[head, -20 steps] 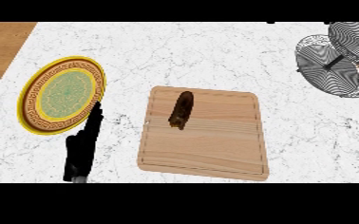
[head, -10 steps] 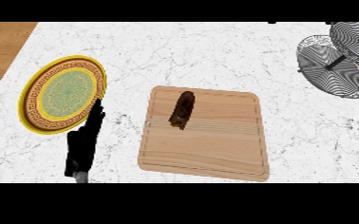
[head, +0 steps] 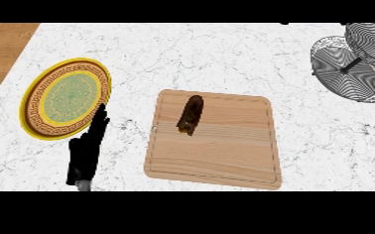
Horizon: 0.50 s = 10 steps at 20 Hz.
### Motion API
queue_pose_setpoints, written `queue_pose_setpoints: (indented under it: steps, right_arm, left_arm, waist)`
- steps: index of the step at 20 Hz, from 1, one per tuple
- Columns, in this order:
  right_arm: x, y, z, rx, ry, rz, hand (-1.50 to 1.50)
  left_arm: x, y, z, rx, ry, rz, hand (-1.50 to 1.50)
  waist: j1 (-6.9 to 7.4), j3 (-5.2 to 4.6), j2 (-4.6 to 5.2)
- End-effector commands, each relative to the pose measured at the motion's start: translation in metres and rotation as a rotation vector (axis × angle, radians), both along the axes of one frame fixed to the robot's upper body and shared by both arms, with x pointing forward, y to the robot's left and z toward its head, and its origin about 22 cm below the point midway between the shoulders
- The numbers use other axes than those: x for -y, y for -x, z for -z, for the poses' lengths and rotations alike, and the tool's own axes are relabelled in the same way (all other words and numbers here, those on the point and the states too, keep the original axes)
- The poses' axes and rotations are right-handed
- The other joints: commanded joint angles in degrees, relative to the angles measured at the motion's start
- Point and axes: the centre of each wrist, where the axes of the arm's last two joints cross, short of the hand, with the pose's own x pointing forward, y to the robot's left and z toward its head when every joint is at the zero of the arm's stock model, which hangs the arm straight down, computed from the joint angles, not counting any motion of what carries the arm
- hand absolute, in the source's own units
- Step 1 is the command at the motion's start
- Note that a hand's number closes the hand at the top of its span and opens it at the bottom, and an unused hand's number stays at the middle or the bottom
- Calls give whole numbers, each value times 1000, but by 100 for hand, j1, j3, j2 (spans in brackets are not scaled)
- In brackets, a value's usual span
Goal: Pick the bell pepper from the cutting board and place it in the tiered basket
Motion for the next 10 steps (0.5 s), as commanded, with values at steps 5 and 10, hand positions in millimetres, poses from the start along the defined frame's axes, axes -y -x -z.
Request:
queue_pose_setpoints:
  steps: [5,10]
  right_arm:
    - [11,3,15,357,-8,31,-150]
    - [4,7,-8,477,146,112,-150]
  left_arm:
    - [6,0,1,-39,-5,1,0]
    - [8,14,6,-77,6,-13,0]
  waist:
    - [18,-20,35]
    - [-56,-36,-18]
